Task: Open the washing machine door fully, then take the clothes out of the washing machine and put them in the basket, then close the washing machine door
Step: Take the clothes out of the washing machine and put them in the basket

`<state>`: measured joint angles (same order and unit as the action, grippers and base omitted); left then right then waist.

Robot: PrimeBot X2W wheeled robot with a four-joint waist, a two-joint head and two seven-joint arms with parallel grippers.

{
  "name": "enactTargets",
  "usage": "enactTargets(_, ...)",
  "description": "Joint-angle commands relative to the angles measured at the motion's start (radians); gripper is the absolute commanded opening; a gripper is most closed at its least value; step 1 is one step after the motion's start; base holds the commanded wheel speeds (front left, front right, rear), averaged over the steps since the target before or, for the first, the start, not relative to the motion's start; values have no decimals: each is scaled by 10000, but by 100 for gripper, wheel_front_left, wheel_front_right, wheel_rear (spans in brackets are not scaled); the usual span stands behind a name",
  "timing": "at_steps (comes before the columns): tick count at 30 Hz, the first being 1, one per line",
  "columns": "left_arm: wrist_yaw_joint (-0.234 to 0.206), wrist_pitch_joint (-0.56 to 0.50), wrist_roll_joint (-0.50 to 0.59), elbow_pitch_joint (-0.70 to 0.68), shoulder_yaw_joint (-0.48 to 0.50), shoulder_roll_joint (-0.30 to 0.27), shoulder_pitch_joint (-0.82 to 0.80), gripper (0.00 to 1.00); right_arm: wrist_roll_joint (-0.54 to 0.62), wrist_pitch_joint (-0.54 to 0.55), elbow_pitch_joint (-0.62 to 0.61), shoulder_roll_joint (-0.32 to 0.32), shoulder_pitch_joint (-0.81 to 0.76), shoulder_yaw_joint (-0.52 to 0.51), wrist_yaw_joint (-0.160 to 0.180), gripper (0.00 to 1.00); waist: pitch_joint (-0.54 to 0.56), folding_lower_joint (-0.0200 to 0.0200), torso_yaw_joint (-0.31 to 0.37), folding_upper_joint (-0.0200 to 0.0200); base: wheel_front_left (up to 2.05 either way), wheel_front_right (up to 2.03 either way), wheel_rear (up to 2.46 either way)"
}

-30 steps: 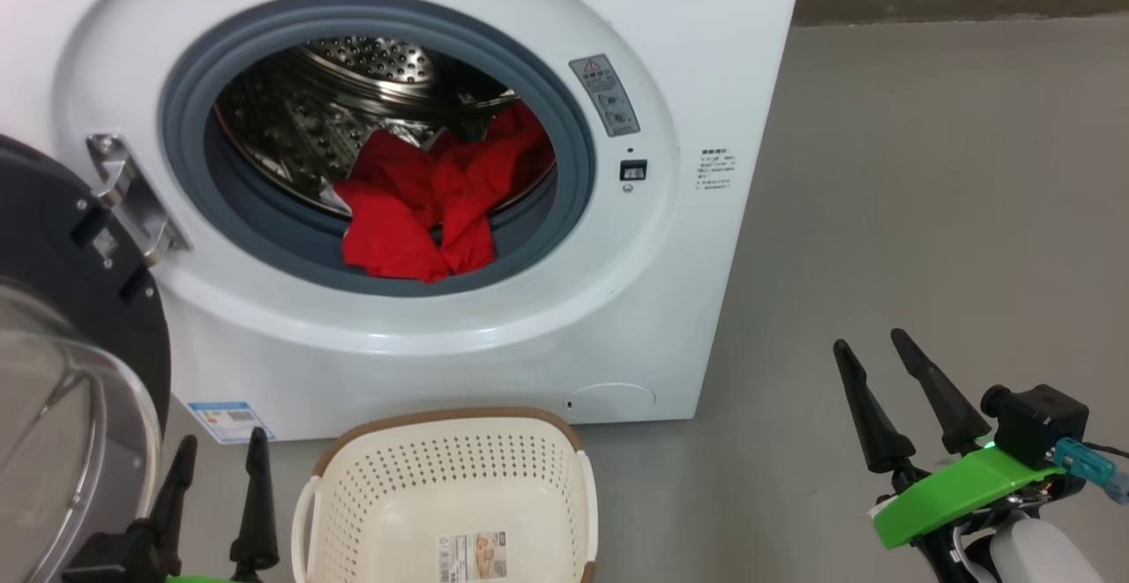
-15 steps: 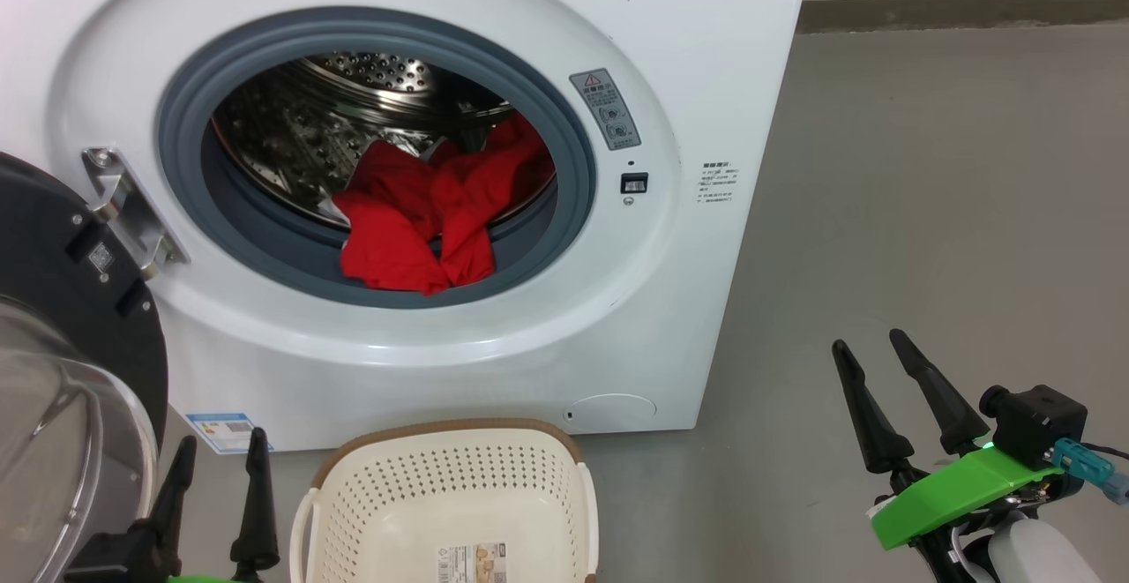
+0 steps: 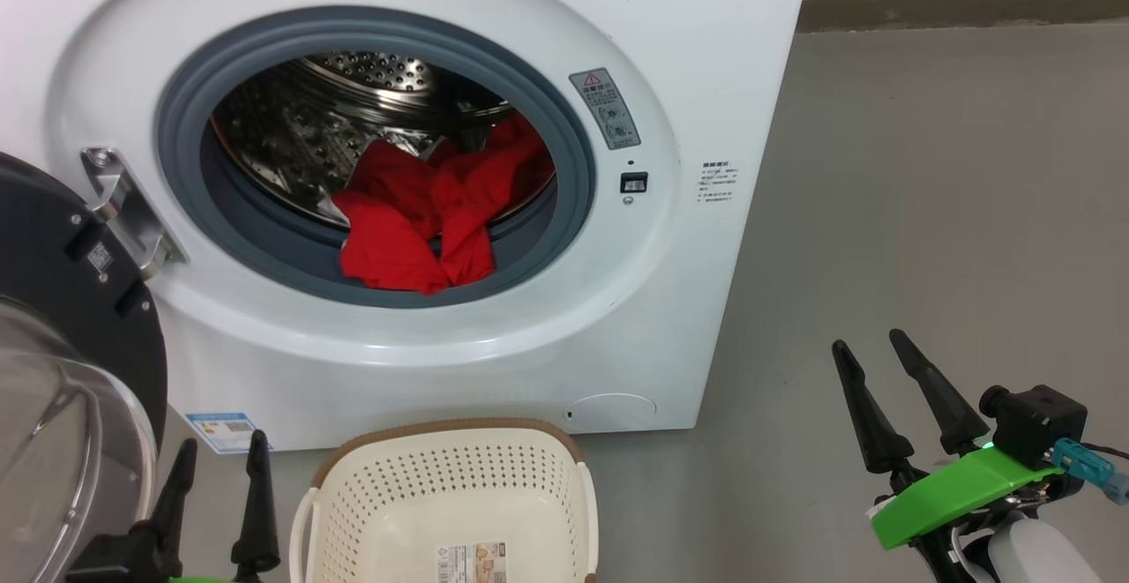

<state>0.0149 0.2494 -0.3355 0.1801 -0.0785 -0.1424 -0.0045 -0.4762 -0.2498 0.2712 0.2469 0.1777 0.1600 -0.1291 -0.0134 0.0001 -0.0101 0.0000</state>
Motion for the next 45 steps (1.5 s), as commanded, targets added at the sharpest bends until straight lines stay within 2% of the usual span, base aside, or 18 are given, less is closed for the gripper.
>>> enactTargets(1, 74, 124, 95, -189, 384, -144, -325, 100, 86, -120, -243, 78, 96, 200, -16, 100, -6, -1, 8, 0, 0, 0, 0)
enactTargets(24, 174, 124, 79, 54, 380, -40, -553, 100, 125, -120, -362, 108, 189, 144, -16, 100, -289, -1, 139, 0, 0, 0, 0)
enactTargets(33, 127, 71, 71, 333, 246, 3, -1263, 100, 123, -120, -465, 144, 353, 133, -16, 100, -666, -1, 200, 0, 0, 0, 0)
enactTargets(45, -198, -38, 252, 1063, 152, -60, -2950, 100, 68, -120, -657, 153, 736, 97, -16, 100, -1703, -1, 617, 0, 0, 0, 0)
